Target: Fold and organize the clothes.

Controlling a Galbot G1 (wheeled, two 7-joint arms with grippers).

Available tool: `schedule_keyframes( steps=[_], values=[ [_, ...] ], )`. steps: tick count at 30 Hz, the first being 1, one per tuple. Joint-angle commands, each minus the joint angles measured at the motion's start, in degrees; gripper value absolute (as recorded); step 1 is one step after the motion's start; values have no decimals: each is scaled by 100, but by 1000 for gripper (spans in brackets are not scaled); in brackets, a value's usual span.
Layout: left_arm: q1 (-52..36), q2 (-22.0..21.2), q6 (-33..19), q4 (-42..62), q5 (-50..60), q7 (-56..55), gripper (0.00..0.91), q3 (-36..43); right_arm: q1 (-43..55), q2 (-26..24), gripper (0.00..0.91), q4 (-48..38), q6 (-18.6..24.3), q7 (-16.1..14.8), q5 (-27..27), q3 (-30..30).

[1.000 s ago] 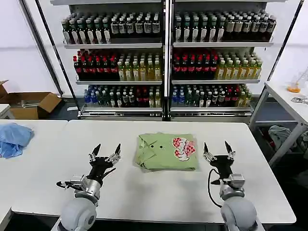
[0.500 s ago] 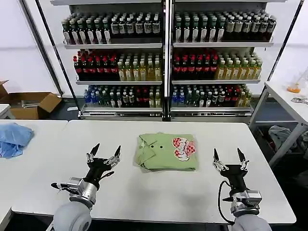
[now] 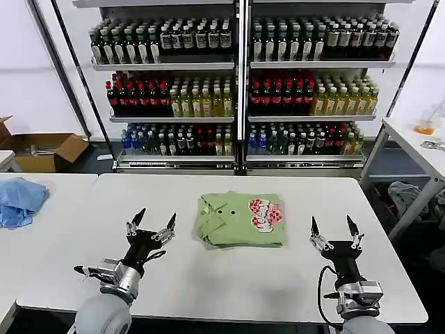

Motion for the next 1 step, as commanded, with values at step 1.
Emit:
schedule_keyframes(
  steps=[1],
  values=[
    [10, 5, 22, -48, 84, 54, 907, -29, -87, -56, 907, 83, 5, 33, -40, 23]
  ],
)
